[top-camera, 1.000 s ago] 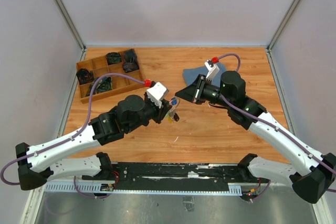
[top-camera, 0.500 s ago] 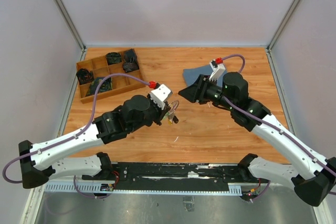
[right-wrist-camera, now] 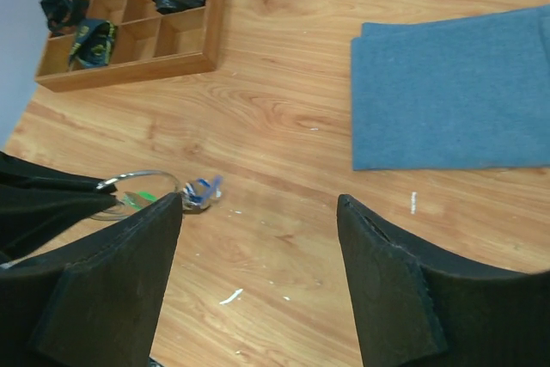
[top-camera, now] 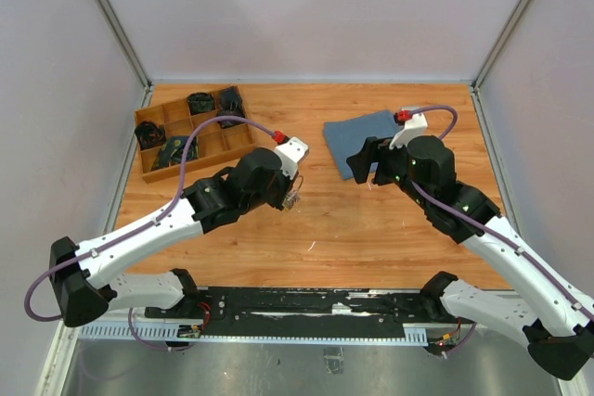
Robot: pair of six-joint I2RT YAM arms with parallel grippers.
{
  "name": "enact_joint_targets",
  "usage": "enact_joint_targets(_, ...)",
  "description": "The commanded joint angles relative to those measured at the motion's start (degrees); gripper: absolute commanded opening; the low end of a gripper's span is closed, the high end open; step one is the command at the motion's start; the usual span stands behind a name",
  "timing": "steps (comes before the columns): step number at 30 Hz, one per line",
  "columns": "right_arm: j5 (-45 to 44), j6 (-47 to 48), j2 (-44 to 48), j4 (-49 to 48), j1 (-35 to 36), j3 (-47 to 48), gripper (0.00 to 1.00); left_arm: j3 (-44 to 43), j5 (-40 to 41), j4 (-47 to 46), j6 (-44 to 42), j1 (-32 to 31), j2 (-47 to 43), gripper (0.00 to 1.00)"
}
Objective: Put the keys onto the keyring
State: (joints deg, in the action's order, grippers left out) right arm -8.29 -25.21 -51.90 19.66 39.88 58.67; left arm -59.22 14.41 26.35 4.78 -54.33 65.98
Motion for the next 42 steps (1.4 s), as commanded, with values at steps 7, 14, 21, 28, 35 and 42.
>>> enact_joint_targets(7, -7.74, 4.08, 0.66, 2.39, 1.05, -0.18, 0.79, -3.71, -11.19, -4.14, 2.03, -0.57, 1.8, 0.01)
enact_joint_targets(14, -6.85, 3.37, 1.01, 2.49, 1.04, -1.74, 0.79, -1.21, 0.73, -5.86, 2.43, 1.55, 1.83, 0.0)
enact_joint_targets(21, -6.29, 2.79, 0.9, 2.91, 0.99, -2.2, 0.79, -0.67, 0.53, -7.0, 3.59, 1.94, 7.56, 0.01)
enact_joint_targets(28, -5.45, 2.66, -2.18, 8.43, 0.75, 0.72, 0.98, -1.49, 12.6, -4.35, 4.54, 4.45, 11.51, 0.0)
enact_joint_targets(35, -4.43, 6.2, -0.86, 4.6, 0.76, -2.89, 0.98, -0.32, 13.99, -4.26, 5.51, 6.6, 13.83, 0.0)
enact_joint_targets(42, -2.14, 8.63, -0.41, 3.59, 0.75, -4.73, 0.99, 3.53, 4.23, -11.52, 7.62, 5.43, 15.53, 0.09)
